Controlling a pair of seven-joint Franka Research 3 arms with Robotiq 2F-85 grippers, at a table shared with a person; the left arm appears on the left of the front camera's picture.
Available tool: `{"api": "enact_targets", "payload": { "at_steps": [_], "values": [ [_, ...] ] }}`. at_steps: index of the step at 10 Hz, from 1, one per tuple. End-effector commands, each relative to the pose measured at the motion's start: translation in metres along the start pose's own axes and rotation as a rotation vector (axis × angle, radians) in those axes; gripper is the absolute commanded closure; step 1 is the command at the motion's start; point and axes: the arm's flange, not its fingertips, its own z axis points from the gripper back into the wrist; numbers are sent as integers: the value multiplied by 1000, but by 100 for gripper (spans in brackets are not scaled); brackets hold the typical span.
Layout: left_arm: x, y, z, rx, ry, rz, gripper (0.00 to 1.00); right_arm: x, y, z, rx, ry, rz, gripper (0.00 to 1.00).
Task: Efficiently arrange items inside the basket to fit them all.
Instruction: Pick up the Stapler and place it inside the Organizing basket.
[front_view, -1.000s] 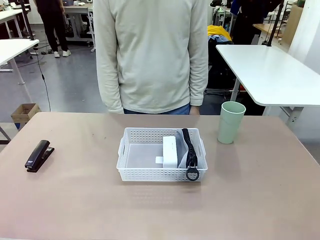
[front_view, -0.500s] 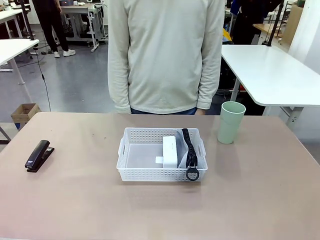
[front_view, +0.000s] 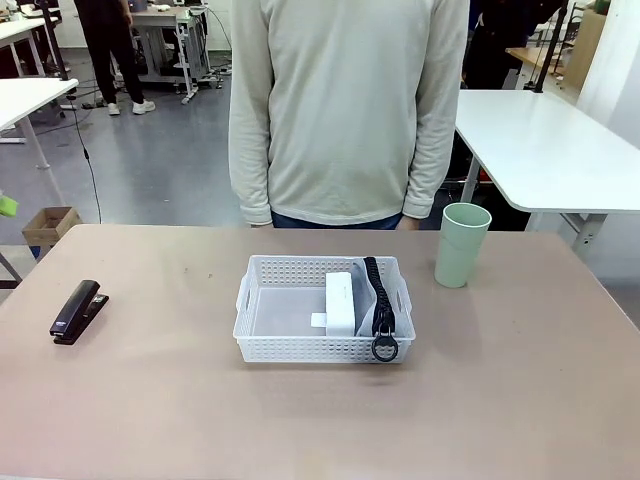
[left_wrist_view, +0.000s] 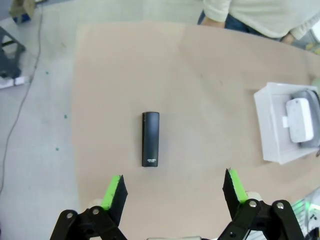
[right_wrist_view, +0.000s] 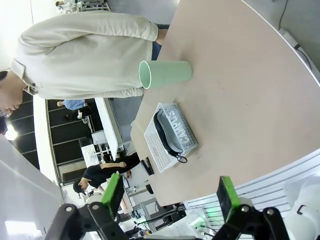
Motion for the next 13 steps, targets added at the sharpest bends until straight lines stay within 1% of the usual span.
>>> {"api": "enact_targets", "payload": {
  "at_steps": [1,2,3,4,5,6,8,10,11,12,13],
  "values": [
    [-8,-1,3,-45,27,-28,0,-2,-3,0,10,3,16,0],
    [-8,-1,3,-45,27,-28,0,-2,-3,0,10,3,16,0],
    [-1,-1,0,-17,6,-10,0,-2,-3,0,10,3,16,0],
    [4,-2,-13,3,97,-38,0,-2,-3,0,10,3,16,0],
    [5,-3,-35,64,146,-46,0,-2,-3,0,10,3,16,0],
    [2,-3,-53,64,199,-73,0,-2,-3,0,10,3,16,0],
    [-1,-5,-82,79,276,-86,0,-2,-3,0,10,3,16,0],
    [-5,-6,-121,171,324,-52,0,-2,-3,0,10,3,16,0],
    [-10,-6,-145,174,350,-45,0,-2,-3,0,10,3,16,0],
    [-14,-6,-163,225,335,-25,0,-2,-3,0,10,3,16,0],
    [-18,-6,-179,205,353,-20,0,-2,-3,0,10,3,16,0]
  ]
}}
